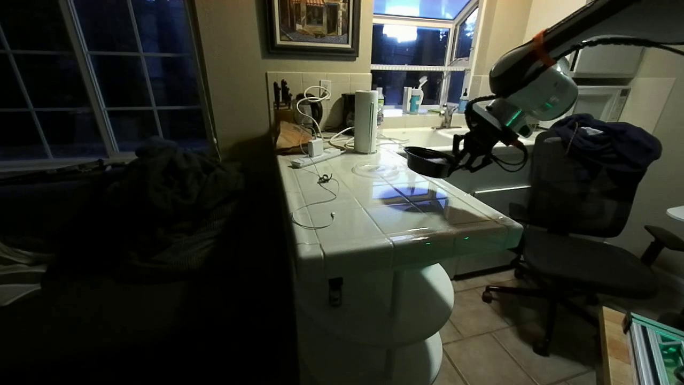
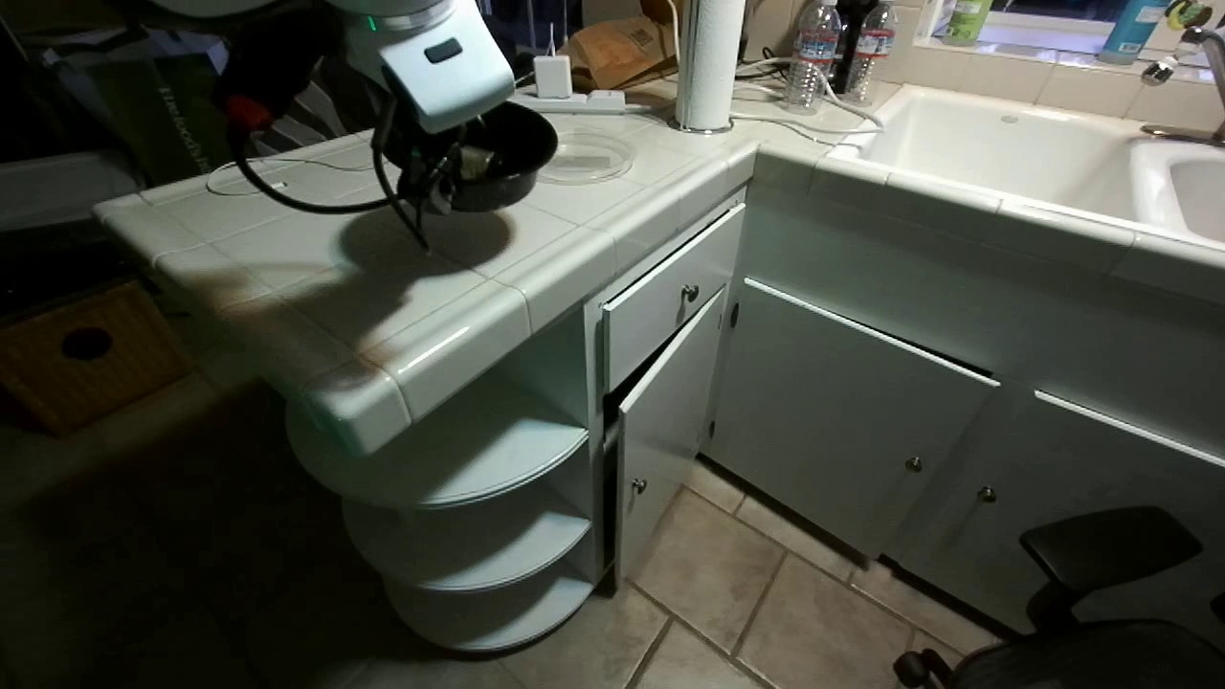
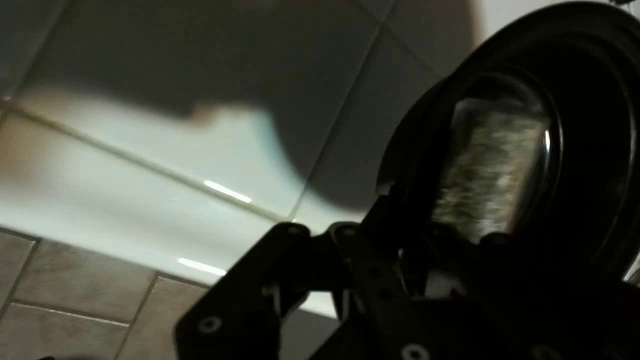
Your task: Move the bowl to one of the bottom shelves.
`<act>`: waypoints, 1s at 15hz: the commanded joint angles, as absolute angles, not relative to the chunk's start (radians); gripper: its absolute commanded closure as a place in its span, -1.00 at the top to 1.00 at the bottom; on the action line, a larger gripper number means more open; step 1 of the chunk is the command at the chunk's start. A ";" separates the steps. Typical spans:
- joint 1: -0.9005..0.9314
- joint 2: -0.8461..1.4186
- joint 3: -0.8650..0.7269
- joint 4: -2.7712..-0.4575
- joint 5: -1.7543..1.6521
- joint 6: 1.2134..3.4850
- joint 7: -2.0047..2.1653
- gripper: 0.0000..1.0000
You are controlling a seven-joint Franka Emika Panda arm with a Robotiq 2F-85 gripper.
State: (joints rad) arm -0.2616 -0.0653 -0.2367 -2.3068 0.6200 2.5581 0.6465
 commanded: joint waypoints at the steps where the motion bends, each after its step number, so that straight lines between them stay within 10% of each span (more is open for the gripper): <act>1: -0.312 -0.190 -0.276 -2.458 0.600 2.617 0.740 -0.97; 15: -0.472 -0.117 -0.345 -2.567 0.584 2.762 0.919 -0.97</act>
